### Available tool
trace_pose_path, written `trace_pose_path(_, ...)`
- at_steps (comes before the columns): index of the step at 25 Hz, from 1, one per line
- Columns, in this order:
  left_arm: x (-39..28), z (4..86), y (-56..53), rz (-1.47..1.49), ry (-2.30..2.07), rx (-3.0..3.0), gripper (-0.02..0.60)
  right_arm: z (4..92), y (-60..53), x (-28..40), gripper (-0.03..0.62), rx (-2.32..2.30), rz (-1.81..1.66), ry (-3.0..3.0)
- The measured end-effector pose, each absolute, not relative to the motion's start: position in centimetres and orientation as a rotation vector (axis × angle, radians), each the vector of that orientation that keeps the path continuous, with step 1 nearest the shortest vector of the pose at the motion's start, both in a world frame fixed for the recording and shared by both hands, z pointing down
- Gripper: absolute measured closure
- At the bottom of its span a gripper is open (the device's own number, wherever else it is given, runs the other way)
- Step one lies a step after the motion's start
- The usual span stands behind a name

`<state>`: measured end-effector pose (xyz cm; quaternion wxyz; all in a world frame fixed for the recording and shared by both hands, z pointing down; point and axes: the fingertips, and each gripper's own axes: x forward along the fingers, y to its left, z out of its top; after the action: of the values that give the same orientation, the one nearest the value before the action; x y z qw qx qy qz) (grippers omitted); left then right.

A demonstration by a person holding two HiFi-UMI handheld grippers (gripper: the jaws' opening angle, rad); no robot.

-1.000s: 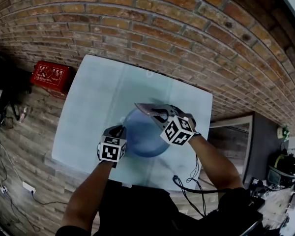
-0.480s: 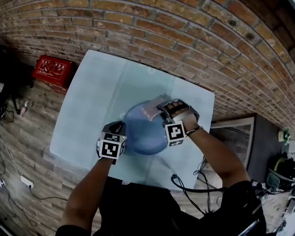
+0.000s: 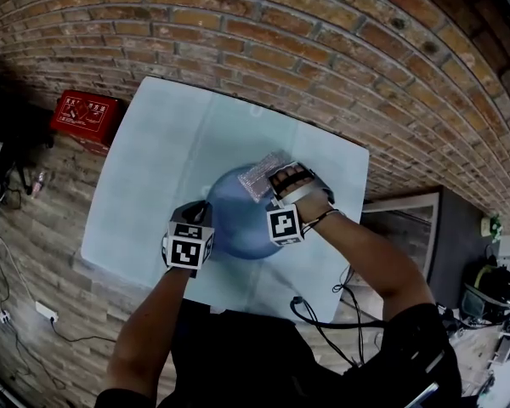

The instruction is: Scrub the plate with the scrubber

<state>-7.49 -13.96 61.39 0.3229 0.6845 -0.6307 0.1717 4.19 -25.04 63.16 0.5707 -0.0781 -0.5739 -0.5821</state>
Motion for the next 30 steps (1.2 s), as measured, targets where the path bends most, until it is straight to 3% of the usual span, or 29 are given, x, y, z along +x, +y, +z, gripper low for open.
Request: trace_pose_path(30,-7.2,61.6,-13.1,0.457,-1.602,1.789,0.538,63.7,-23.0,10.9,0.519,-0.099,-1.026,-1.150)
